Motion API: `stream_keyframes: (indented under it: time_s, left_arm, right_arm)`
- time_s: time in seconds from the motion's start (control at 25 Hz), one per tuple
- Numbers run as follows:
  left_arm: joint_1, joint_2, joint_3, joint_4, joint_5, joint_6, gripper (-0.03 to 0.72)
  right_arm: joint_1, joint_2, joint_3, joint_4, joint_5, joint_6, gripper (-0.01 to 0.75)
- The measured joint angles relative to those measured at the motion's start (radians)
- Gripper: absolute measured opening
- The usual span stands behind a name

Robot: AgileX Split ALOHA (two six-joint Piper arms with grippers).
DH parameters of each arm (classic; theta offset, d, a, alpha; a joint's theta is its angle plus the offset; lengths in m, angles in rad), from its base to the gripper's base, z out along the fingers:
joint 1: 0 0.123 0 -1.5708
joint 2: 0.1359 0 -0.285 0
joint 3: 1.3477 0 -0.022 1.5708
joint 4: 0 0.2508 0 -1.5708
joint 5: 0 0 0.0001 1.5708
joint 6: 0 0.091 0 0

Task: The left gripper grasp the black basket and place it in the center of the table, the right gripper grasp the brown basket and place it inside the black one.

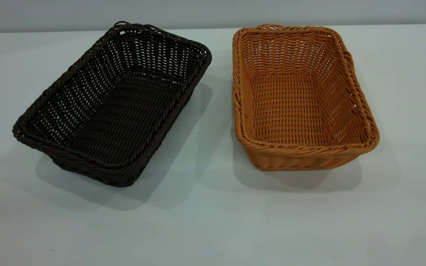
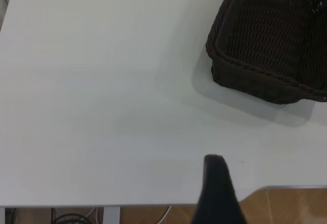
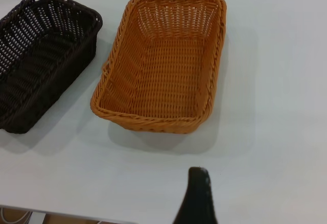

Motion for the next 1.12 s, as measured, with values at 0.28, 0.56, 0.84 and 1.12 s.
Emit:
stream_keyframes:
  time_s: [0.28,0.56,0.84,1.12]
  left_arm:
    - [0.0,0.0,0.0,0.0,0.0,0.0,0.474]
    - [0.0,0.0,0.0,0.0,0.0,0.0,0.474]
    - [0.0,0.0,0.0,0.0,0.0,0.0,0.474]
    - [0.0,0.0,0.0,0.0,-0.001,0.012,0.474]
  right_arm:
    - [0.0,0.0,0.0,0.0,0.0,0.0,0.544]
    - [0.0,0.0,0.0,0.0,0.0,0.0,0.544]
    - [0.0,0.0,0.0,0.0,0.0,0.0,0.544]
    - [0.0,0.0,0.0,0.0,0.0,0.0,0.544]
